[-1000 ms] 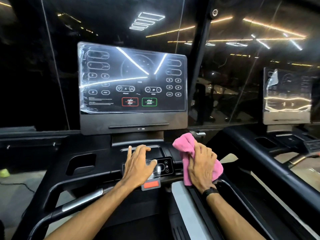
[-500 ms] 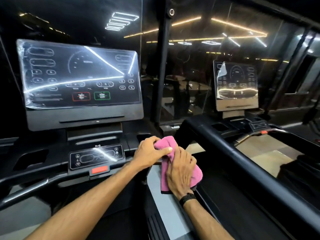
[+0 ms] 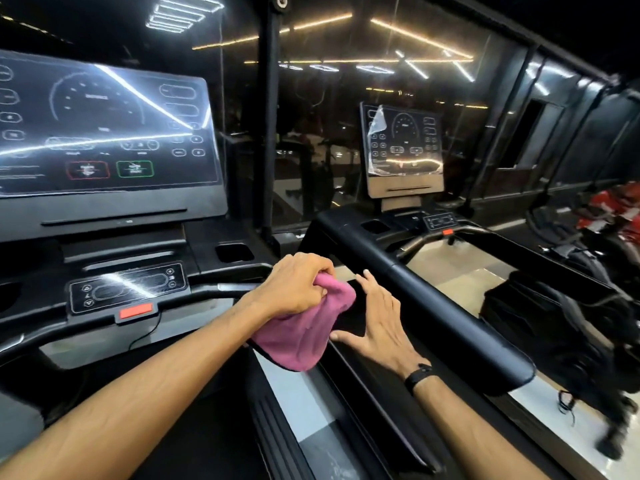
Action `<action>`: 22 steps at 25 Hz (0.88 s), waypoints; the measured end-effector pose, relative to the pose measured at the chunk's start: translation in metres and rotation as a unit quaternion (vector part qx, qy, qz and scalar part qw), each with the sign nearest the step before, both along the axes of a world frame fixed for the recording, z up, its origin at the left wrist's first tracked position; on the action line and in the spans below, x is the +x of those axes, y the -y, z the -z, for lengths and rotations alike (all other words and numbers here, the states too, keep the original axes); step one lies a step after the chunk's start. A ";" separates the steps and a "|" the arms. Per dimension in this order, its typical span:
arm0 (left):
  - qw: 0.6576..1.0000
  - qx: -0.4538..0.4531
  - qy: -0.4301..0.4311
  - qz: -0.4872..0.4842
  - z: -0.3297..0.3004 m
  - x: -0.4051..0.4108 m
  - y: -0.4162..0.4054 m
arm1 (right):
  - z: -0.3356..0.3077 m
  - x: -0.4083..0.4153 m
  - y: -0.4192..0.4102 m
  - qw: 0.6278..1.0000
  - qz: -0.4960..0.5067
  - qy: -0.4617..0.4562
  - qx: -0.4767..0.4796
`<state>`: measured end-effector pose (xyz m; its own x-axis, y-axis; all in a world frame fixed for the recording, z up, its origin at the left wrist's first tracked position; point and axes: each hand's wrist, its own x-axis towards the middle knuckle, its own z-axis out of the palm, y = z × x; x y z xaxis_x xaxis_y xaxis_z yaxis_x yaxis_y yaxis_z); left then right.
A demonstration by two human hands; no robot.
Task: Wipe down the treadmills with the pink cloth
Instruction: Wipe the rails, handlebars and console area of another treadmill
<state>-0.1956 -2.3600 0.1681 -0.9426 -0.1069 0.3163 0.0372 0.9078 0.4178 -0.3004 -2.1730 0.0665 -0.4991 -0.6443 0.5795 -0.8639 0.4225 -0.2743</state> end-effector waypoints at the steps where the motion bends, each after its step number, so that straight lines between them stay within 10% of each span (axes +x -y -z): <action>1: 0.999 -0.013 -0.007 0.028 -0.006 0.002 -0.009 | -0.002 -0.001 -0.013 0.999 0.004 0.003 0.033; 22: 0.963 0.129 -0.032 0.236 0.047 -0.027 -0.209 | -0.014 0.073 -0.299 0.957 0.211 0.196 -0.018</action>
<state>-0.2224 -2.1512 0.1212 -0.8845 0.2465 0.3961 0.4541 0.6494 0.6100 -0.2275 -1.8743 0.0805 -0.8946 -0.3207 0.3114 -0.4455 0.6956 -0.5636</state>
